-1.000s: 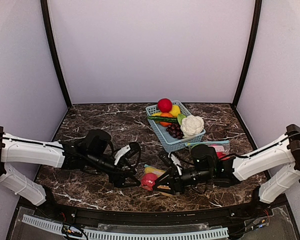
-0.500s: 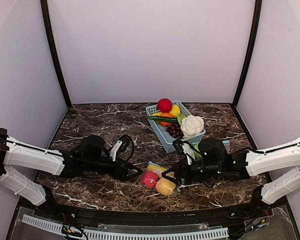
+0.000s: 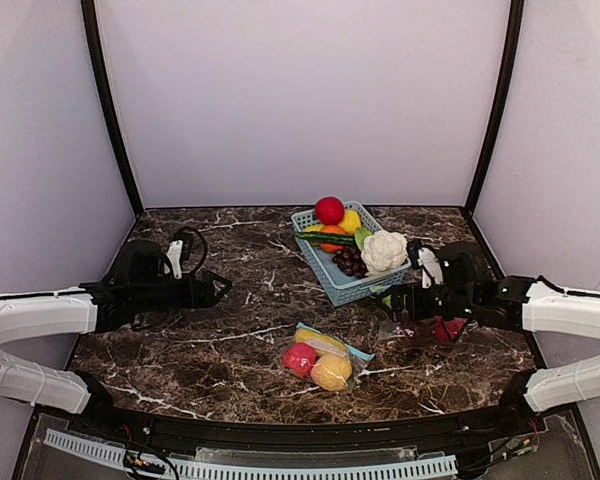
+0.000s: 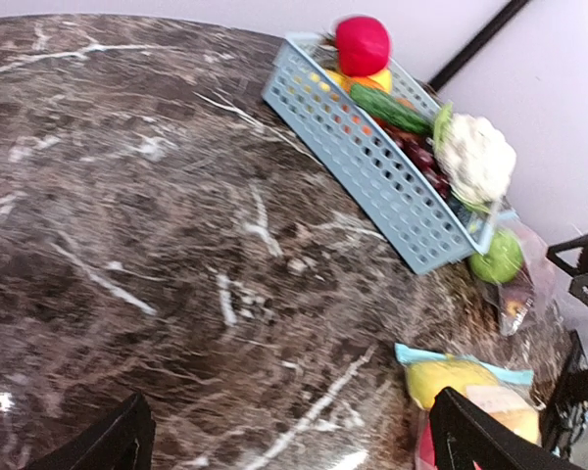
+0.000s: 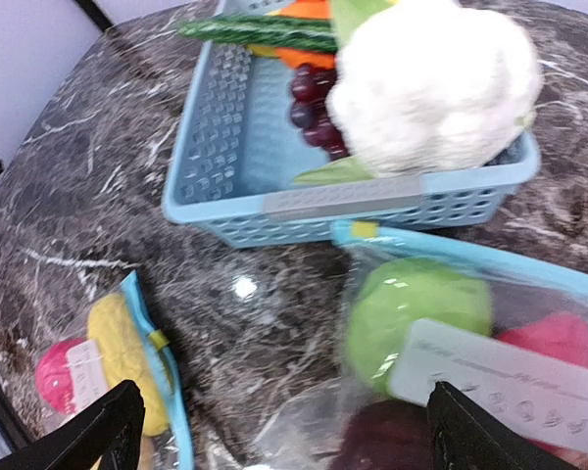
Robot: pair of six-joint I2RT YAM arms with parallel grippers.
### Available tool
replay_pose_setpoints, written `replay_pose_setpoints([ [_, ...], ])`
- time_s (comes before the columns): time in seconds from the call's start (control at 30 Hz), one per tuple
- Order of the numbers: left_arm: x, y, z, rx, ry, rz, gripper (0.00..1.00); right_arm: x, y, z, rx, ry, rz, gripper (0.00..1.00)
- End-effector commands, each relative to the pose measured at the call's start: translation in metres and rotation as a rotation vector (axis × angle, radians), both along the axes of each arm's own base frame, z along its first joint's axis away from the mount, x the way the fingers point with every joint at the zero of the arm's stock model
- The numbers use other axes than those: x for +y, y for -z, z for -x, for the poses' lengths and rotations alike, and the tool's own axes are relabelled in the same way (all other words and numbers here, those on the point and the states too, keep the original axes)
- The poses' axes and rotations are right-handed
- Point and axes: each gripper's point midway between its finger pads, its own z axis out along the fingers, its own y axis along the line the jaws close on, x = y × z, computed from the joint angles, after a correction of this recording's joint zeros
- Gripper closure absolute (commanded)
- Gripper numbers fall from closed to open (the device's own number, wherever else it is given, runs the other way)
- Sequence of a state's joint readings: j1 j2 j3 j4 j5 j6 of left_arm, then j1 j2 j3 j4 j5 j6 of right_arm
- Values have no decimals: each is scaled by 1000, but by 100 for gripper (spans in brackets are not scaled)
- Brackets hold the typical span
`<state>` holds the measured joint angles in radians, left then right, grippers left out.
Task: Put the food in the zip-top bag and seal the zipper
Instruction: Reset both arms
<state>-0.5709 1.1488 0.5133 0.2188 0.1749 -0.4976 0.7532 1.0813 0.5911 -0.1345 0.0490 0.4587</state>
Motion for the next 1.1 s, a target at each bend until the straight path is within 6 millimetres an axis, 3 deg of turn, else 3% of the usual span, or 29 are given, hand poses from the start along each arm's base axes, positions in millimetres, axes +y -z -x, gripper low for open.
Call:
replay_pose_setpoints([
  [0.0, 52, -3, -23, -38, -122, -92, 1, -42, 1, -26, 18, 96, 42, 1],
  [0.23, 138, -20, -57, -94, -358, -95, 1, -115, -8, -64, -26, 302, 31, 1],
  [0.5, 210, -42, -58, -293, -625, -299, 1, -179, -40, -78, -268, 458, 26, 2],
  [0.6, 224, -46, -51, -366, -678, -362, 1, -194, -48, -77, -387, 495, 70, 1],
  [0.63, 227, -55, -52, -419, -700, -363, 1, -198, -48, -76, -420, 505, 86, 1],
  [0.8, 232, -45, -40, -517, -702, -428, 1, -202, -48, -68, -560, 508, 97, 1],
  [1.07, 233, -31, -31, -551, -714, -415, 1, -205, -48, -61, -589, 513, 109, 1],
])
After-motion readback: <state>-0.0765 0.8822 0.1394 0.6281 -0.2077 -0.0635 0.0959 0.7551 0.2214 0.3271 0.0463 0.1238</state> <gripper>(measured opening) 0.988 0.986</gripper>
